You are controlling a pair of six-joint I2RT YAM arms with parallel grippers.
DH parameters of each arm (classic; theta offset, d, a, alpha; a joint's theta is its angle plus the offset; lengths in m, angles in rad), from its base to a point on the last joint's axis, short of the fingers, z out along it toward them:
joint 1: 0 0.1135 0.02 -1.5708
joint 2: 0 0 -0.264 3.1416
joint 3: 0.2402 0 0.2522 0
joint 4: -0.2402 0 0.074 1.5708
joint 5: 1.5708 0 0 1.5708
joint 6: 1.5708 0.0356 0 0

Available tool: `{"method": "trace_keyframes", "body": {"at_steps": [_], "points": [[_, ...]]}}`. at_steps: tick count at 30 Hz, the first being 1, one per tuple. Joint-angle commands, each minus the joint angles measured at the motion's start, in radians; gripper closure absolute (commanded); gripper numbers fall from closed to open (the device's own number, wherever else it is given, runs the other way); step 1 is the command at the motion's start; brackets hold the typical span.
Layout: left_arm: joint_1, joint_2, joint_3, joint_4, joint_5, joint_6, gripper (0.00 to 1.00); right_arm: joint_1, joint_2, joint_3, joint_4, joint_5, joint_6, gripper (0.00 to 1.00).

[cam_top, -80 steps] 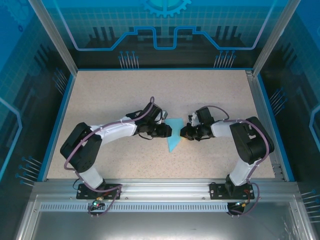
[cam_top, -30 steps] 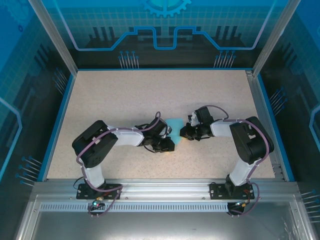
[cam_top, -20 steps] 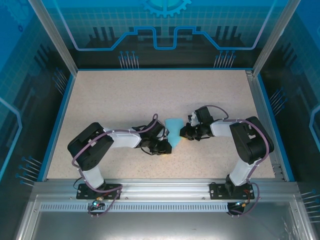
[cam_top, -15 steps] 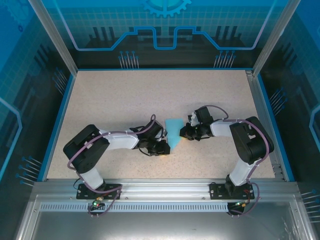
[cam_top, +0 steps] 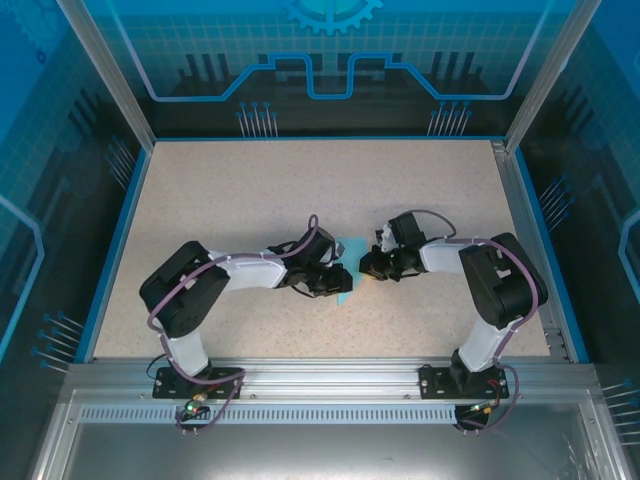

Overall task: Fold a paper plane with a square sheet of paper (pick it up from the middle)
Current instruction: Third fold the triangle at the center of the table.

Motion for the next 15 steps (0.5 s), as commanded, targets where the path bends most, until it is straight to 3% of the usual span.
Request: {"method": "trace_keyframes", "body": {"at_steps": [1, 15], "points": [[0.005, 0.038, 0.004, -0.027, -0.010, -0.003, 0.79, 0.020, 0.019, 0.003, -0.070, 0.061, 0.003, 0.89], [0.006, 0.040, -0.037, -0.076, -0.074, 0.047, 0.87, 0.046, -0.115, 0.016, -0.065, -0.008, -0.005, 0.89]]}}
